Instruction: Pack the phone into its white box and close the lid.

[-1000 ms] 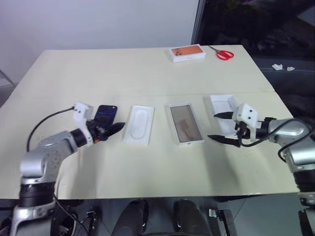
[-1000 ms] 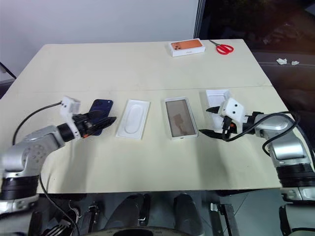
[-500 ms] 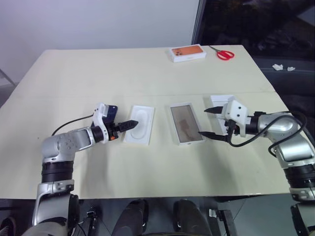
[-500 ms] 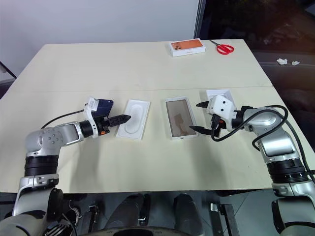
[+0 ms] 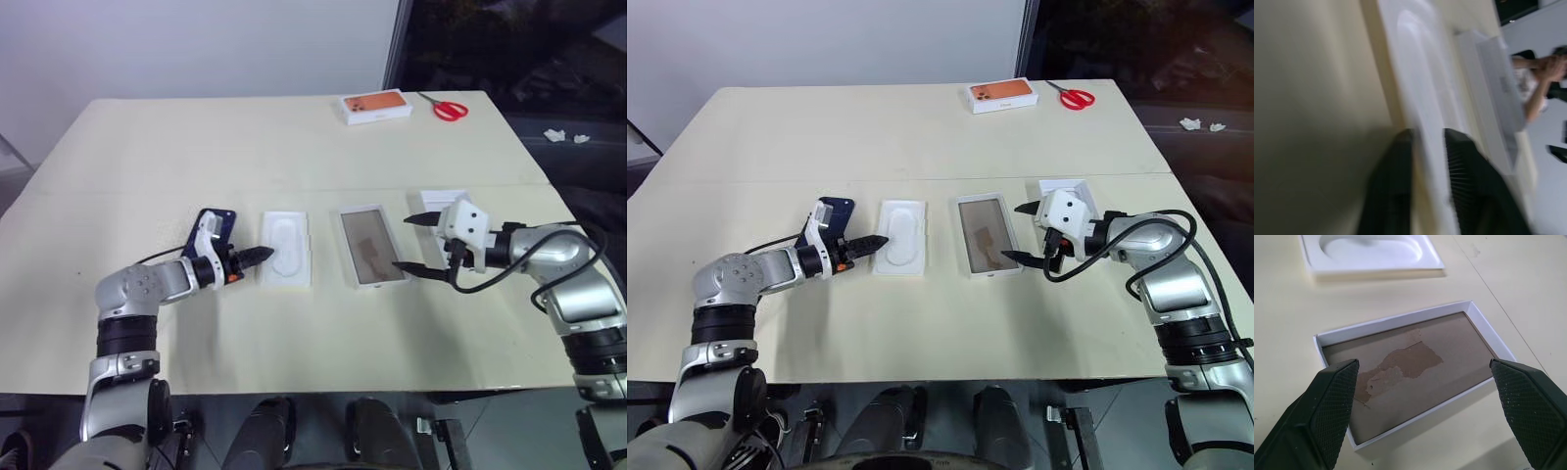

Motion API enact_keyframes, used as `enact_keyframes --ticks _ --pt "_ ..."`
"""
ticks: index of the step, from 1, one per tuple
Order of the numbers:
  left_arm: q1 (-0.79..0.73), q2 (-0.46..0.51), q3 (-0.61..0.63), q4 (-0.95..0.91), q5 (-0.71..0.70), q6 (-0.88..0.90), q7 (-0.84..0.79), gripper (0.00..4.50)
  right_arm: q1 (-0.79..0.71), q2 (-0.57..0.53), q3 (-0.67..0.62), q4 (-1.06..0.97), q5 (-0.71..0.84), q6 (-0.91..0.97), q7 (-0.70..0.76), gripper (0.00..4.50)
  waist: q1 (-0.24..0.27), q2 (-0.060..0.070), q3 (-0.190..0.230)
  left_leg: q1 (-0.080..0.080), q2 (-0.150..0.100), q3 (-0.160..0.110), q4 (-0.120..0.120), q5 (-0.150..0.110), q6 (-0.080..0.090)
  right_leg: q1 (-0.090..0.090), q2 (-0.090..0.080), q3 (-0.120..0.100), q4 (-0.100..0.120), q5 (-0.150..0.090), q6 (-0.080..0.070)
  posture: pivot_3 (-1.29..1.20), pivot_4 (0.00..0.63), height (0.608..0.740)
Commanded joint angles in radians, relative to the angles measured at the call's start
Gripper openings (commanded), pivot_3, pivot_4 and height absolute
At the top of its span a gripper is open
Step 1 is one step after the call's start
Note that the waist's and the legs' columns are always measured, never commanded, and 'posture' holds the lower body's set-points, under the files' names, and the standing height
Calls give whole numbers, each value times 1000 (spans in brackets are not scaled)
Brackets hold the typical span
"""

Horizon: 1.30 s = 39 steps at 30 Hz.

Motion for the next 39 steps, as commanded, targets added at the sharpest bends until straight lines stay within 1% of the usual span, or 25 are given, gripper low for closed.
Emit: enact_keyframes --ticks 1,10,12,14,16,22,26,29,30,31,32,35,38,39 --pt "2 -4 38 23 -14 28 24 20 -19 -5 -11 -38 -1 -4 -6 4500 -3 0 0 0 0 0 0 0 0 0 0 0 0 0 0 0 150 740" --pt "7 -5 52 10 -26 43 29 20 -8 -7 -8 -50 6 5 7 4500 -3 0 0 0 0 0 -1 0 0 -1 0 0 0 0 0 0 150 740" --pt "17 5 89 -15 -66 71 20 20 58 -37 13 -132 60 83 77 4500 -2 0 0 0 0 0 -1 0 0 -1 0 0 0 0 0 0 150 740" --pt "13 26 148 -53 -103 78 37 20 74 -7 70 -164 53 118 83 4500 -6 -1 1 0 1 -1 -1 0 0 -1 1 0 0 0 0 0 150 740" --pt "10 33 172 -73 -116 82 52 20 71 11 94 -170 44 134 78 4500 -9 -2 1 -1 1 0 -1 0 -1 -2 1 1 1 0 0 0 150 740" --pt "25 21 187 -164 -155 130 87 20 32 26 110 -141 59 183 91 4500 3 -3 2 -1 0 -1 0 0 -1 -1 0 0 1 0 0 0 150 740" --pt "28 20 202 -185 -169 141 113 20 20 58 148 -131 32 191 74 4500 -1 -4 2 -1 0 -1 0 0 -1 -2 0 0 0 0 0 0 150 740" --pt "31 19 204 -196 -180 143 127 20 8 53 162 -112 25 206 89 4500 -2 -4 2 -1 0 -1 0 0 -1 -2 0 1 1 0 0 0 150 740" --pt "30 17 206 -202 -187 149 134 0 0 46 170 -90 11 193 97 3951 -2 -4 2 -1 0 -1 0 1 -1 -2 0 1 1 0 0 0 150 740" --pt "29 15 207 -208 -196 156 140 0 -7 38 182 -64 -7 182 104 3615 -2 -4 2 -1 0 -1 0 0 -1 -2 0 1 1 0 0 0 150 740" --pt "27 14 206 -215 -201 155 147 0 -12 29 196 -40 -30 157 114 3158 -2 -4 2 -1 0 -1 0 0 -1 -2 0 0 1 0 0 0 150 740" --pt "23 11 208 -221 -208 156 164 0 -34 40 210 12 -61 126 115 1503 -2 -4 2 -1 0 -1 0 0 -1 -2 0 0 1 0 0 0 150 740" --pt "22 8 209 -225 -216 154 179 0 -45 43 237 52 -109 70 113 27 -2 -4 2 -1 0 0 0 1 -2 -2 0 0 1 0 0 0 150 740" --pt "22 9 208 -227 -217 152 182 0 -46 44 246 61 -124 50 112 27 -2 -4 2 -1 0 0 0 1 -3 -2 0 0 1 0 0 0 150 740"
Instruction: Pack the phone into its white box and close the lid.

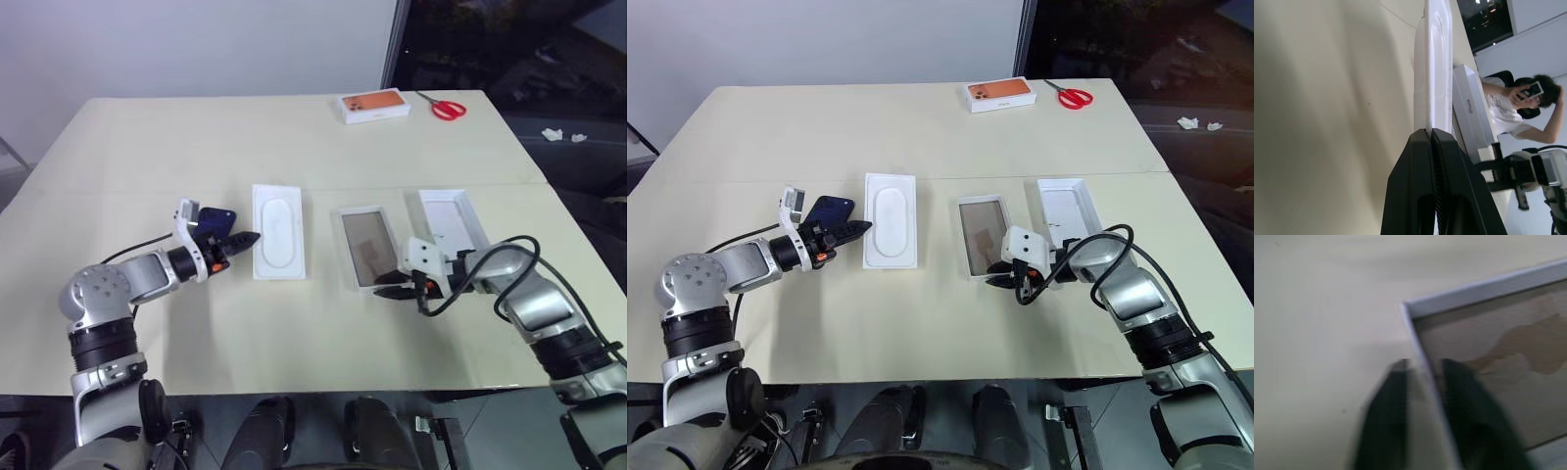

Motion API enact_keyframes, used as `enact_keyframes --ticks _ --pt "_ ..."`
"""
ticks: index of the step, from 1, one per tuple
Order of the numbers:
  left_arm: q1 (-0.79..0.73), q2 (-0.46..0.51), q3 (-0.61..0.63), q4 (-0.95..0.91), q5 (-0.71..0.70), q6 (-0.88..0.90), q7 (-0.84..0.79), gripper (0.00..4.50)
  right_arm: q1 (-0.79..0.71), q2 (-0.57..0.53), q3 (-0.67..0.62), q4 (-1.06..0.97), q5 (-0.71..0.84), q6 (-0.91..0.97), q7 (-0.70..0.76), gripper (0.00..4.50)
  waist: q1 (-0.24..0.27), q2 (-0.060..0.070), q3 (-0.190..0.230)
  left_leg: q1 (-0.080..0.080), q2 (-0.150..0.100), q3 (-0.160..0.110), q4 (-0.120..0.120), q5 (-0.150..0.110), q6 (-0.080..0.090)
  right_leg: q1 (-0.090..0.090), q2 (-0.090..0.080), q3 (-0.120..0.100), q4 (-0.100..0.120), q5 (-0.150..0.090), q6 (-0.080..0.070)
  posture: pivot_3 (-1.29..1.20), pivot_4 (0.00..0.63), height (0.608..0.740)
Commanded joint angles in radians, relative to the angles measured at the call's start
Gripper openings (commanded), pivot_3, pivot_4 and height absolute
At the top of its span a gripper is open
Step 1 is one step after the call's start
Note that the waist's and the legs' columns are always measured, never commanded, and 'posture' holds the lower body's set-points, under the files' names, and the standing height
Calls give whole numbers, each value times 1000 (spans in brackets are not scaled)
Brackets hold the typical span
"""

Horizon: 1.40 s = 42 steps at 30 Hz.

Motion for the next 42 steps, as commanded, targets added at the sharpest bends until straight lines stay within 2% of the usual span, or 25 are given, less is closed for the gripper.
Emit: enact_keyframes --ticks 1,9,14,20,23,27,28,29,31,35,37,42 --pt "-14 -1 22 -35 -30 -4 15 0 -17 8 21 24 -40 -55 5 27 0 0 0 0 0 0 0 0 0 0 0 0 0 0 0 0 150 740" --pt "-32 5 49 -29 -60 -4 49 0 -24 53 13 -36 -13 -17 13 27 -1 0 0 0 0 0 0 0 -1 0 1 0 0 0 0 0 150 740" --pt "-115 -31 124 -4 -142 14 133 0 -34 180 58 -174 15 93 -44 27 -1 -1 0 0 1 -1 0 1 -1 -1 1 0 1 0 0 0 150 740" --pt "-128 -67 129 -12 -195 27 197 0 -25 259 104 -209 13 153 -85 27 0 -2 1 0 -1 -1 0 3 -5 -1 0 -1 1 0 0 0 150 740" --pt "-108 -77 117 -34 -208 32 212 0 -37 273 101 -189 0 151 -116 992 -1 -2 1 0 -1 -1 0 3 -5 -1 0 -1 1 0 0 0 150 740" --pt "-90 -81 120 -39 -232 39 238 0 -48 278 98 -185 -3 152 -135 2994 -2 -2 1 0 0 -1 0 3 -5 -1 0 0 1 0 0 0 150 740" --pt "-84 -78 116 -41 -235 41 239 0 -47 267 94 -199 4 159 -127 3634 -2 -2 1 0 0 -1 0 3 -5 -1 1 0 2 0 0 0 150 740" --pt "-77 -76 113 -44 -240 44 241 0 -50 259 77 -216 29 186 -117 3985 -2 -2 1 0 0 -1 0 3 -5 -1 1 0 2 0 0 0 150 740" --pt "-67 -74 107 -48 -248 49 246 0 -54 237 37 -244 75 227 -98 3985 -2 -2 1 0 0 -1 0 3 -5 -1 0 0 2 0 0 0 150 740" --pt "-43 -114 101 -69 -284 58 291 0 -29 110 -86 -263 166 244 -24 3985 8 -2 1 -1 -1 -1 0 3 -5 0 0 -1 1 0 0 0 150 740" --pt "-21 -136 82 -89 -292 55 305 0 -9 59 -148 -252 203 239 -3 3985 11 -2 1 0 -1 -1 1 0 1 1 0 0 0 0 0 0 150 740" --pt "5 -170 35 -82 -269 46 332 0 13 15 -192 -189 183 177 -22 3985 11 -2 1 0 0 -1 0 -1 1 0 0 0 0 0 0 0 150 740"
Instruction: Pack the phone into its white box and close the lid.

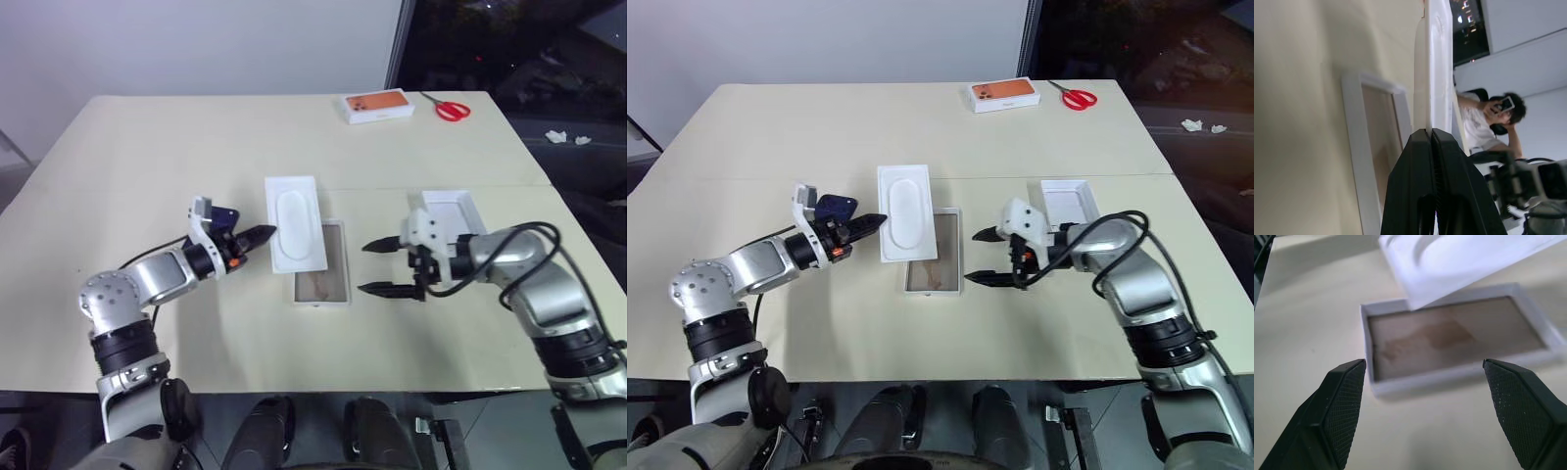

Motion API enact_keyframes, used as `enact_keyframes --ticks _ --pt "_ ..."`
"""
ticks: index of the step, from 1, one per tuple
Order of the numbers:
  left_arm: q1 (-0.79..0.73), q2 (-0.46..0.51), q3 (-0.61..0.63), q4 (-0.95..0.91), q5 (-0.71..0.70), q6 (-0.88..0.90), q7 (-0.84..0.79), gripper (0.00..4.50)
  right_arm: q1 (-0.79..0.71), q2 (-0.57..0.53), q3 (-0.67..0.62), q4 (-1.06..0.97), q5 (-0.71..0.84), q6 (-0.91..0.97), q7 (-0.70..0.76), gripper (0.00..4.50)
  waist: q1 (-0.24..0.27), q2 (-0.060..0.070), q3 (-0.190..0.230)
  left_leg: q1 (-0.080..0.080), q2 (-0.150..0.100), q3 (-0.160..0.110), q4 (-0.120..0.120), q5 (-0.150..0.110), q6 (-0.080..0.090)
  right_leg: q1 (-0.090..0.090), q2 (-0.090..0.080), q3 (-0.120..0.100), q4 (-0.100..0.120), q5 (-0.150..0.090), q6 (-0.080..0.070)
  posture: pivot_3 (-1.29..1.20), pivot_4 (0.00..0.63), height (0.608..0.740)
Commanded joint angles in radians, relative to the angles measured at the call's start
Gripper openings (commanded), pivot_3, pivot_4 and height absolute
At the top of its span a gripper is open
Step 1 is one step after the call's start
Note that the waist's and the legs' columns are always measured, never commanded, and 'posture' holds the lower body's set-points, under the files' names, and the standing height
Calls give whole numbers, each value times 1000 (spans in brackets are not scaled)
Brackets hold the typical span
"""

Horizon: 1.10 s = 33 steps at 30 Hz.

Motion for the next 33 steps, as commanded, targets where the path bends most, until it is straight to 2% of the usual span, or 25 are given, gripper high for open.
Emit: enact_keyframes --ticks 1,7,14,17,19,21,22,23,26,27,33 --pt "10 -4 -48 -33 0 -5 3 0 -1 -8 -27 24 -5 -53 -18 3985 -2 0 0 0 0 0 0 0 0 0 0 0 0 0 0 0 150 740" --pt "18 8 -122 -22 28 3 -1 0 -9 11 -11 39 -17 -86 -53 3985 1 0 0 0 0 0 0 0 -1 0 0 0 0 0 0 0 150 740" --pt "14 23 -138 -11 33 -7 -4 0 -18 14 -5 60 -25 -104 -68 3985 6 0 0 0 0 0 0 1 -1 0 0 0 0 0 0 0 150 740" --pt "12 24 -138 -20 27 -12 -2 907 -24 21 3 70 -31 -114 -71 4055 7 0 0 0 0 0 0 1 -2 0 0 0 0 0 0 0 150 740" --pt "11 23 -132 -20 10 -4 -1 1766 -27 29 10 81 -38 -128 -72 4055 7 0 0 0 0 0 0 1 -2 0 0 0 0 0 0 0 150 740" --pt "9 17 -121 -14 -9 0 -1 1766 -33 37 14 86 -44 -135 -74 4055 8 0 0 0 0 0 0 1 -2 0 0 0 0 0 0 0 150 740" --pt "9 17 -122 -15 -7 -2 2 2491 -36 41 17 87 -46 -137 -76 4055 8 0 0 0 0 0 0 1 -2 0 0 0 0 0 0 0 150 740" --pt "8 13 -121 -14 -9 -4 6 2737 -40 44 19 89 -49 -140 -77 4055 8 0 0 0 0 0 0 1 -2 0 0 0 0 0 0 0 150 740" --pt "12 21 -135 -31 0 -5 3 4124 -45 48 27 90 -53 -147 -74 4055 8 0 0 0 0 0 0 2 -3 0 0 0 0 0 0 0 150 740" --pt "16 34 -134 -40 0 -3 -4 4453 -46 49 29 91 -54 -147 -74 4055 8 0 0 0 0 0 0 2 -3 0 0 0 0 0 0 0 150 740" --pt "17 66 -130 -64 -15 -3 -15 4453 -57 62 32 106 -59 -153 -80 4055 8 0 0 0 0 0 0 2 -3 0 0 0 0 0 0 0 150 740"
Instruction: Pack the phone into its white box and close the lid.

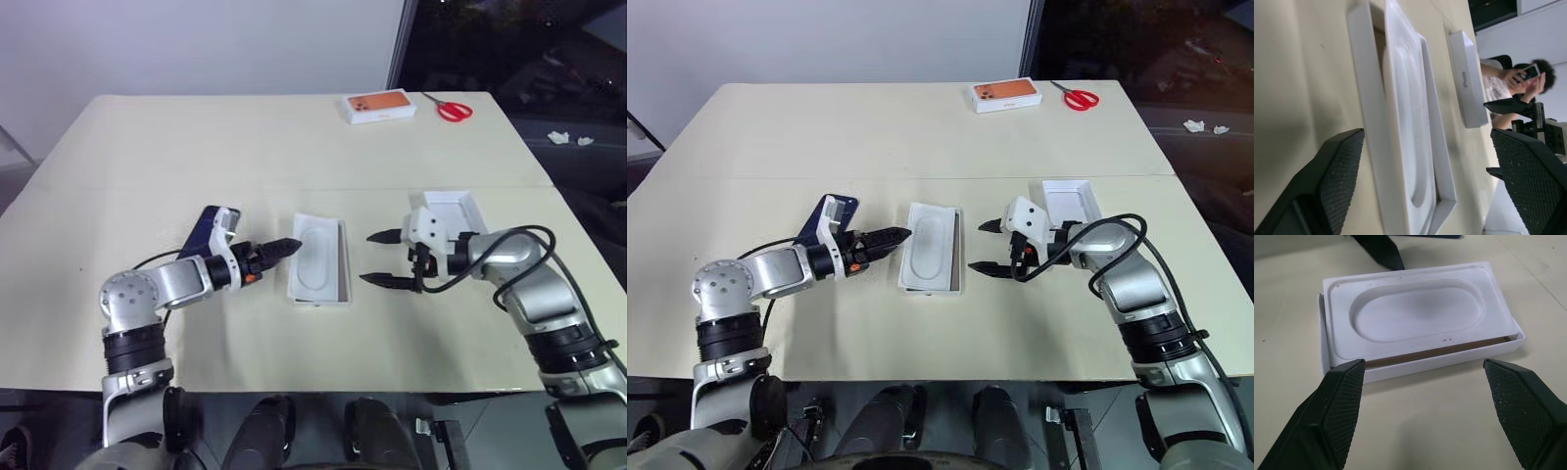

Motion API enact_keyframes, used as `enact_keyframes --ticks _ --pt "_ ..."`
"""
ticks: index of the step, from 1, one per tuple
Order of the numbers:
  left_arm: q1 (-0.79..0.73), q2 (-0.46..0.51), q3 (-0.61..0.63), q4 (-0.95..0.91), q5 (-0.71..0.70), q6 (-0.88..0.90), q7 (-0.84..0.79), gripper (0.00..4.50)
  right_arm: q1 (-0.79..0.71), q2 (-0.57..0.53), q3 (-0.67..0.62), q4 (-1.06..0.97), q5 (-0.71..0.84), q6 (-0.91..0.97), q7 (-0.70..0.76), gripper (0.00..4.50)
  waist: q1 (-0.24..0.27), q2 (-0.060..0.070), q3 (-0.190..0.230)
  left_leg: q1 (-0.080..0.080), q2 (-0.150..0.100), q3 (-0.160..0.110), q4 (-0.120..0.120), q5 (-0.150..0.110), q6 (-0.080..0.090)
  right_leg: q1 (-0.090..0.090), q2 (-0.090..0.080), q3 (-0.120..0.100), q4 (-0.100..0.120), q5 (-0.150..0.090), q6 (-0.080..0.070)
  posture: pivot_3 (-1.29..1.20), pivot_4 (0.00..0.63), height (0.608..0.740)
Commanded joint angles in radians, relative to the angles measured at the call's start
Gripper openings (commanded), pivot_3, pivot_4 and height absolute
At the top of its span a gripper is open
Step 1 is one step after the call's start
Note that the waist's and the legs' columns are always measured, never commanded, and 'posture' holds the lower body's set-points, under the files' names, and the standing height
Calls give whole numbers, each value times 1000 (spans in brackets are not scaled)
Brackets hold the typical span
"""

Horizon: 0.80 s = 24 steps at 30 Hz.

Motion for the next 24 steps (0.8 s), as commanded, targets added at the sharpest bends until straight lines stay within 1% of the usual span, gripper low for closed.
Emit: enact_keyframes --ticks 1,3,5,7,9,10,13,14,16,17,18,19,22,24 --pt "-4 16 1 -60 -29 -9 -25 4453 -31 15 -8 -7 6 -15 -9 4055 1 0 0 0 0 0 0 0 0 0 0 0 0 0 0 0 150 740" --pt "-3 39 -5 -94 -1 -45 -45 4453 -38 27 -16 0 16 5 -21 4055 0 0 0 0 0 0 0 0 0 0 0 0 0 0 0 0 150 740" --pt "12 94 -50 -139 73 -102 -95 4453 -41 36 -21 0 18 3 -30 4055 -4 0 0 0 0 0 0 1 -2 0 0 0 0 0 0 0 150 740" --pt "38 148 -87 -163 132 -158 -152 4453 -53 64 -39 -18 46 40 -58 4055 -8 0 0 0 0 0 -1 2 -3 0 0 0 0 0 0 0 150 740" --pt "38 171 -54 -141 115 -180 -186 4453 -73 98 -32 -55 62 73 -84 4055 -9 0 0 1 0 1 -3 2 -4 -1 0 1 0 0 0 0 150 740" --pt "43 189 -60 -143 130 -200 -212 4453 -76 107 -22 -71 62 78 -88 4055 -8 0 0 0 0 1 -3 2 -4 -1 0 1 0 0 0 0 150 740" --pt "87 265 -124 -173 229 -303 -332 4500 -94 153 10 -88 46 109 -129 3184 -13 0 0 0 0 0 -3 2 -4 -1 0 1 0 0 0 0 150 740" --pt "110 295 -149 -188 272 -363 -391 4500 -101 176 38 -84 25 110 -149 2767 -17 0 0 0 0 0 -3 2 -4 -1 0 1 -1 0 0 0 150 740" --pt "152 337 -172 -204 318 -448 -490 4500 -117 211 108 -70 -53 70 -193 1658 -22 0 0 0 0 0 -4 2 -4 -2 0 1 -1 0 0 0 150 740" --pt "173 358 -192 -211 364 -512 -530 4500 -128 228 127 -61 -68 76 -208 1222 -22 1 0 0 0 0 -4 2 -4 -2 0 1 -1 0 0 0 150 740" --pt "187 368 -204 -210 402 -563 -555 4500 -140 241 138 -47 -83 84 -222 613 -23 1 0 0 0 0 -5 2 -4 -2 0 1 -1 0 0 0 150 740" --pt "204 381 -218 -205 449 -625 -580 4500 -149 242 162 -35 -111 67 -223 96 -22 1 0 0 0 0 -5 2 -4 -2 0 1 -1 0 -1 0 150 740" --pt "245 406 -257 -188 549 -748 -638 4500 -169 253 227 -6 -180 65 -244 36 -20 1 0 0 0 0 -4 2 -4 -2 0 1 -1 0 -1 0 150 740" --pt "263 404 -272 -185 604 -820 -654 4500 -173 256 274 8 -233 42 -253 36 -20 1 0 0 0 0 -4 1 -1 -2 -1 1 -2 0 -1 0 150 740"
